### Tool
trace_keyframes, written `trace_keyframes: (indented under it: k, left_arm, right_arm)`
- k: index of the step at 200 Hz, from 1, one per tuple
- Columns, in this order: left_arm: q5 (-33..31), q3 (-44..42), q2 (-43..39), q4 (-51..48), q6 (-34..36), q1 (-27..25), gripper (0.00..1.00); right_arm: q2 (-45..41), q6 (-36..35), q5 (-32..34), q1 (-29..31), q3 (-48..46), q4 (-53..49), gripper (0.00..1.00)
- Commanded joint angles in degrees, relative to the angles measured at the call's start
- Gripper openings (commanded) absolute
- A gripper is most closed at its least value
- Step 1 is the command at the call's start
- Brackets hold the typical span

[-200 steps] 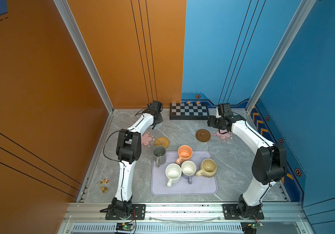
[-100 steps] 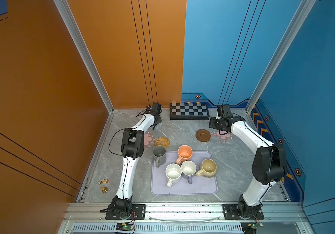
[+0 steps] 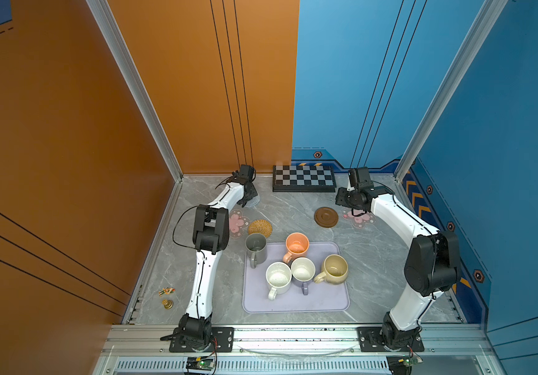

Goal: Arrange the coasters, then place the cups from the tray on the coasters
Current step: 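Lower the left gripper onto the blue woven coaster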

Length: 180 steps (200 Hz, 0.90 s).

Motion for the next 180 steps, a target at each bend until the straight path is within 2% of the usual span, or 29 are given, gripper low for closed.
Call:
trace_keyframes:
  k: [1,33,65,98,180]
  left_arm:
    - [2.47,-0.8,1.12,-1.33,-0.5,-0.63,0.0]
    - [3.38,-0.35,1.29,-4.81,-2.4,-0.97,0.0]
    - [6.04,1.61,1.43,-9.35,-0.83,-2.48,0.0]
    - [10.55,-0.14,0.34,-9.49,-0.49,-4.39,0.0]
    - [13.75,-6.18,-3.2,-9.48,-0.59,-7.8,0.0]
  right_arm:
    - [-1.44,-1.05,0.59,0.25,-0.88,-1.04,0.53]
    - [-2.52,-1.5,0.55,0.16,-1.48,-1.02,0.51]
    - [-3.59,-2.0,0.89,-0.1,-1.86,-1.04,0.5]
    - [-3.81,-1.53,-0.73,-0.01,-2.13,-0.96,0.52]
    - [-5.85,-1.8,-2.45,0.45,-4.56,-0.19,0.54]
